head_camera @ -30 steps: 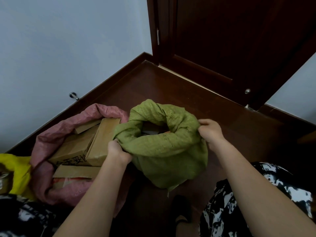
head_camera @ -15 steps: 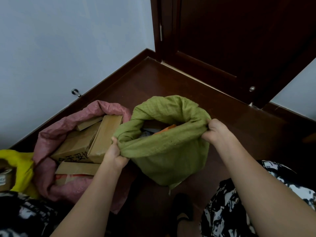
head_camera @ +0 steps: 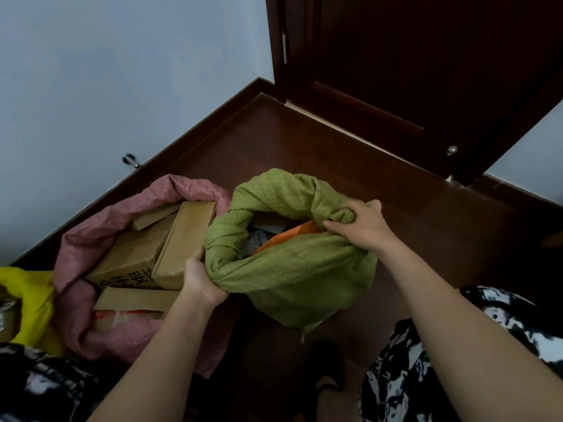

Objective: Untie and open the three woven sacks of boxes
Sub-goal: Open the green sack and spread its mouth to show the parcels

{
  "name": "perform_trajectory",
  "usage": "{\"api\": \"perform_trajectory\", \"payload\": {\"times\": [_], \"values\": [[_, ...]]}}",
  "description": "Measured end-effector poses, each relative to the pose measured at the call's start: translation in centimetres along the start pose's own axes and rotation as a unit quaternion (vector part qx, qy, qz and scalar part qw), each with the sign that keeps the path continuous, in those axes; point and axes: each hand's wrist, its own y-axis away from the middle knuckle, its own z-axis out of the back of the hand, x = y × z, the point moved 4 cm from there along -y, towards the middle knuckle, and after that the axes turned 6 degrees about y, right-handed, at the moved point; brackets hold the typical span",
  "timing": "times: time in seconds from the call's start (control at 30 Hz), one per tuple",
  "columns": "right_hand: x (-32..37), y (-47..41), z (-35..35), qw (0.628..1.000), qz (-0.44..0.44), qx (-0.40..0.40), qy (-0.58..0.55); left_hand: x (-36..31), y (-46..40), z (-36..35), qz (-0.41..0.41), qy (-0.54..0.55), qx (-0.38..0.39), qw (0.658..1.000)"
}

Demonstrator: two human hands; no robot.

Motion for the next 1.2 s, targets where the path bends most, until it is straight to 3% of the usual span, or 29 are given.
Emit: {"api": "perform_trajectory", "payload": {"times": [0.07, 0.13, 0.27, 0.37, 0.5, 0.6, 0.73, 0.8, 0.83, 0.87, 0.9, 0.93, 0.97, 1.03, 1.1, 1.13, 1.17, 1.2], "values": [[-1.2, -0.9, 0.2, 0.996, -0.042, -0.062, -0.055, 0.0, 0.1, 0.4, -0.002, 0.02, 0.008, 1.0], [-2.1, -1.5, 0.7, 0.97, -0.124, -0.081, -0.195, -0.1, 0.4, 0.8, -0.007, 0.038, 0.018, 0.999], [-1.6, -0.8, 2.5, 0.849, -0.236, -0.054, -0.47, -0.5, 0.6, 1.6, -0.023, 0.069, 0.02, 0.997], [-1.6, -0.6, 3.2, 0.789, -0.268, -0.021, -0.553, -0.8, 0.7, 1.4, -0.05, 0.114, 0.006, 0.992], [-3.4, -1.4, 3.2, 0.746, -0.332, -0.055, -0.575, -1.8, 0.0, 1.2, -0.083, 0.175, -0.023, 0.981], [-4.8, -2.1, 2.7, 0.758, -0.355, -0.08, -0.541, -1.8, -0.2, 1.0, -0.067, 0.105, -0.056, 0.991], [-5.8, -3.6, 3.0, 0.811, -0.336, -0.097, -0.47, -2.2, 0.1, 0.2, -0.063, -0.092, -0.119, 0.987], [-5.1, -3.0, 3.5, 0.824, -0.329, -0.111, -0.449, -3.0, -0.5, 0.4, -0.129, -0.251, -0.198, 0.939], [-4.8, -2.7, 3.6, 0.828, -0.326, -0.117, -0.441, -3.9, -0.2, 0.4, -0.205, -0.345, -0.271, 0.875], [-4.4, -2.5, 3.7, 0.832, -0.319, -0.122, -0.437, -4.6, 0.3, -0.2, -0.293, -0.43, -0.326, 0.789], [-4.2, -2.4, 3.7, 0.829, -0.314, -0.127, -0.445, -5.1, 1.1, -1.5, -0.393, -0.49, -0.336, 0.702], [-3.9, -2.3, 3.7, 0.823, -0.305, -0.128, -0.461, -5.1, 1.6, -3.1, -0.481, -0.531, -0.296, 0.632], [-3.5, -2.1, 3.8, 0.82, -0.294, -0.125, -0.475, -4.8, 1.9, -5.0, -0.537, -0.557, -0.223, 0.593], [-2.9, -2.3, 3.9, 0.822, -0.264, -0.114, -0.491, -3.7, 0.1, -7.7, -0.521, -0.654, -0.075, 0.544], [-2.7, -2.7, 3.9, 0.845, -0.238, -0.09, -0.471, -2.8, -2.8, -9.1, -0.447, -0.764, -0.011, 0.464], [-2.6, -2.9, 3.9, 0.859, -0.226, -0.071, -0.453, -2.6, -3.7, -9.8, -0.432, -0.787, 0.005, 0.441], [-2.6, -3.0, 4.1, 0.877, -0.218, -0.057, -0.425, -2.6, -4.2, -10.3, -0.437, -0.776, 0.026, 0.455], [-2.6, -3.2, 4.2, 0.902, -0.21, -0.049, -0.375, -2.8, -4.4, -10.7, -0.443, -0.743, 0.045, 0.5]]}}
